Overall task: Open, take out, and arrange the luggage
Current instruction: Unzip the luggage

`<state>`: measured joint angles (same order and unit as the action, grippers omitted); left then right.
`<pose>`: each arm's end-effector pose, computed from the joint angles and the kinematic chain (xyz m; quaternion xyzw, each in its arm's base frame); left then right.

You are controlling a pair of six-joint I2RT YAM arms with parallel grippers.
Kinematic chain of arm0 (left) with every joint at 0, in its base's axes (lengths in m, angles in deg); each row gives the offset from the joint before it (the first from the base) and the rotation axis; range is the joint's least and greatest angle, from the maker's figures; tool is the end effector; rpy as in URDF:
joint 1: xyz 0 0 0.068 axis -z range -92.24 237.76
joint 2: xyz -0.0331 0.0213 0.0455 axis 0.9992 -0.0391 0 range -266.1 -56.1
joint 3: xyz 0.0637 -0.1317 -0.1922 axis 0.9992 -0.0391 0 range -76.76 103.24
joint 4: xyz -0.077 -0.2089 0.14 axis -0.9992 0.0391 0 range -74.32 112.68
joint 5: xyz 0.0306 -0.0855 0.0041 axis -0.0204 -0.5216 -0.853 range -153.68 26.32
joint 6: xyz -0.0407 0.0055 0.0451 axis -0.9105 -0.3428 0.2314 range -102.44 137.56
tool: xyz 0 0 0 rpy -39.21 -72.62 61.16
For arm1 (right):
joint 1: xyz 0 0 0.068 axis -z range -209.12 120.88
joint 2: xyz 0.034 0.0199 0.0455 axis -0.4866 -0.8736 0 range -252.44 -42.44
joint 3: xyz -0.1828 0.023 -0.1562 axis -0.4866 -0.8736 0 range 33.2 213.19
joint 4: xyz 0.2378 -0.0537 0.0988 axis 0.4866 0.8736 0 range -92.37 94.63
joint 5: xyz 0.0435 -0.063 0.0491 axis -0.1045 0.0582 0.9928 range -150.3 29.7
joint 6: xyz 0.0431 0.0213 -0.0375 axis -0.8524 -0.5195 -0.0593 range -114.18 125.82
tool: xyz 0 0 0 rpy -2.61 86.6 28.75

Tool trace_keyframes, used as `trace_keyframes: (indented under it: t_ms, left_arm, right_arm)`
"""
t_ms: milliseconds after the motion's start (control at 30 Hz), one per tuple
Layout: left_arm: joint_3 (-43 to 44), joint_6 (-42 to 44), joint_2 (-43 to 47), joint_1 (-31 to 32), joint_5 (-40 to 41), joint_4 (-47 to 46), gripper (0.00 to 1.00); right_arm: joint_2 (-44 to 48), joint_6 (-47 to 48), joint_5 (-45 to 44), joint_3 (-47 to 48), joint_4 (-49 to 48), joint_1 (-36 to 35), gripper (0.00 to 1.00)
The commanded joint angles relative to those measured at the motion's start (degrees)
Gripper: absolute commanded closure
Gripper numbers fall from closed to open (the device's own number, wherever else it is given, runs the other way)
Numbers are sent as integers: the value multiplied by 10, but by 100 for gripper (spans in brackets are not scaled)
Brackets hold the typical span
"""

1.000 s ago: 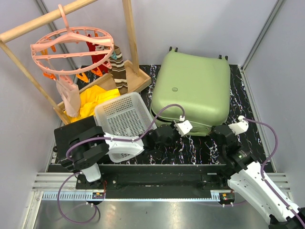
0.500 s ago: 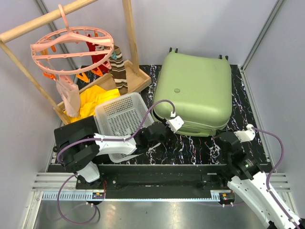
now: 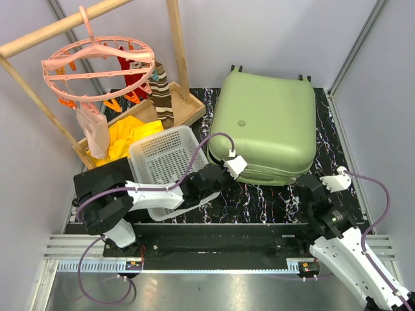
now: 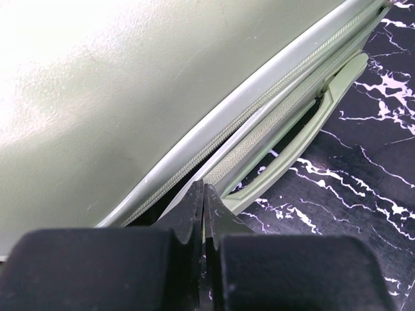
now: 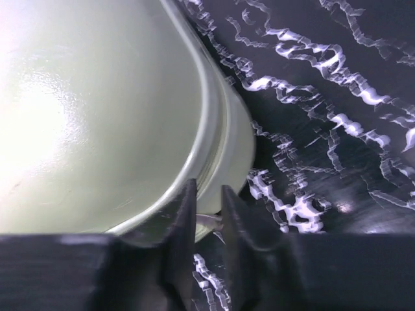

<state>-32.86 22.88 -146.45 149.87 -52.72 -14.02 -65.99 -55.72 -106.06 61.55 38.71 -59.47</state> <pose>0.1707 -0.3040 0.1733 0.3961 0.6962 -0.2149 0.5588 0.1321 0.0395 0.2239 0.3901 0.7445 0.0580 0.5387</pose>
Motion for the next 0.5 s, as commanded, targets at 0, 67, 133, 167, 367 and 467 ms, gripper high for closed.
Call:
trace_keyframes:
  t_ms: [0, 67, 133, 167, 367, 467]
  left_arm:
    - [-18, 0, 17, -30, 28, 26, 100]
    - [-19, 0, 18, -30, 29, 26, 100]
    - [-19, 0, 20, -30, 30, 27, 100]
    - [-19, 0, 20, -30, 30, 27, 100]
    - [-14, -4, 18, -30, 22, 30, 100]
    - [-15, -8, 20, -29, 15, 28, 100]
  right_arm:
    - [-13, 82, -1, 60, 32, 10, 61]
    - [-11, 85, 46, 90, 64, 9, 32]
    - [-4, 59, 86, 104, 98, 10, 22]
    - [3, 56, 96, 113, 124, 10, 21]
    - [-83, 110, 159, 101, 71, 10, 35]
    - [-185, 149, 195, 108, 17, 6, 39]
